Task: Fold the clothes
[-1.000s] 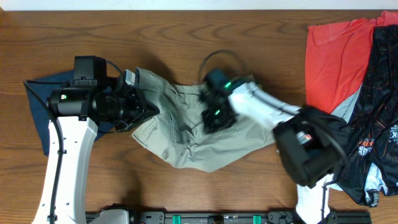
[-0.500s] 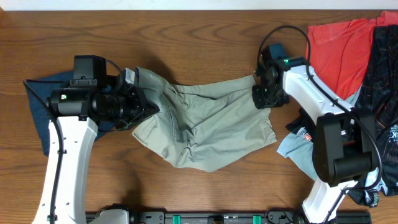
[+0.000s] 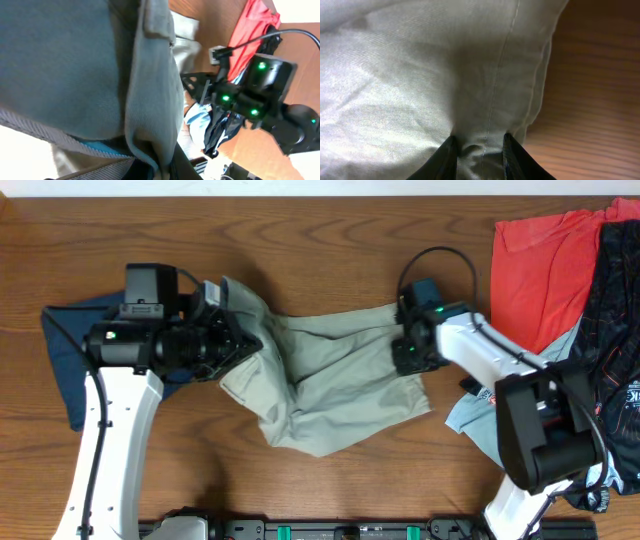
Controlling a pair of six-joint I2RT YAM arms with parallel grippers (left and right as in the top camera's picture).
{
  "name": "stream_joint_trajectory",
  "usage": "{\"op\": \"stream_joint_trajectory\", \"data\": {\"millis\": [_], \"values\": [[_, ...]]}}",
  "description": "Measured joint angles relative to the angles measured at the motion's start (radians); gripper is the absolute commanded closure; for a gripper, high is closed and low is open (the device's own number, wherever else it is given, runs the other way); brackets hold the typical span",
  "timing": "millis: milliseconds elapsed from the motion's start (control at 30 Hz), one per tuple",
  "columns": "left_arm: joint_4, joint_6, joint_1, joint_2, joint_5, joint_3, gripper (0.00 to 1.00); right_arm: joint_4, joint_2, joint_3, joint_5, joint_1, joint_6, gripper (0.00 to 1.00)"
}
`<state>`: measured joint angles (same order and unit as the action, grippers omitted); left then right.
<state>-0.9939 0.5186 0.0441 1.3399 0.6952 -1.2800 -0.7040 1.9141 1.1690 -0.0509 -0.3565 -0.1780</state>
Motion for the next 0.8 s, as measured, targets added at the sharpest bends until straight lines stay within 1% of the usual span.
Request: {"op": "stream_joint_trajectory", "data": {"millis": [133, 233, 400, 467, 500, 567, 667, 700, 767, 800], "values": [[0.068, 0.034, 0.068, 0.0, -0.003, 0.0, 0.93, 0.016, -0.001, -0.002, -0.003, -0.095, -0.066, 0.71], [0.113, 0.063, 0.128, 0.0, -0.018, 0.0, 0.94, 0.021, -0.001, -0.002, -0.017, -0.153, -0.114, 0.71], [0.117, 0.103, 0.221, 0.004, -0.082, 0.0, 0.93, 0.029, -0.001, -0.003, -0.035, -0.217, -0.171, 0.69], [0.117, 0.116, 0.258, 0.013, -0.109, 0.0, 0.88, 0.032, -0.001, -0.003, -0.04, -0.225, -0.182, 0.68], [0.118, 0.122, 0.274, 0.02, -0.124, 0.0, 0.85, 0.032, -0.001, -0.003, -0.043, -0.225, -0.185, 0.65], [0.124, 0.139, 0.304, 0.038, -0.15, 0.0, 0.84, 0.033, -0.001, -0.003, -0.053, -0.225, -0.196, 0.56], [0.138, 0.155, 0.34, 0.074, -0.179, 0.0, 0.83, 0.029, -0.002, 0.0, -0.077, -0.224, -0.2, 0.49], [0.142, 0.159, 0.349, 0.086, -0.184, 0.0, 0.76, 0.024, -0.002, 0.002, -0.081, -0.223, -0.201, 0.48], [0.149, 0.163, 0.365, 0.111, -0.19, 0.0, 0.67, -0.002, 0.002, 0.013, -0.1, -0.215, -0.201, 0.47], [0.15, 0.164, 0.372, 0.124, -0.192, 0.0, 0.66, -0.027, 0.005, 0.021, -0.108, -0.209, -0.201, 0.46]]}}
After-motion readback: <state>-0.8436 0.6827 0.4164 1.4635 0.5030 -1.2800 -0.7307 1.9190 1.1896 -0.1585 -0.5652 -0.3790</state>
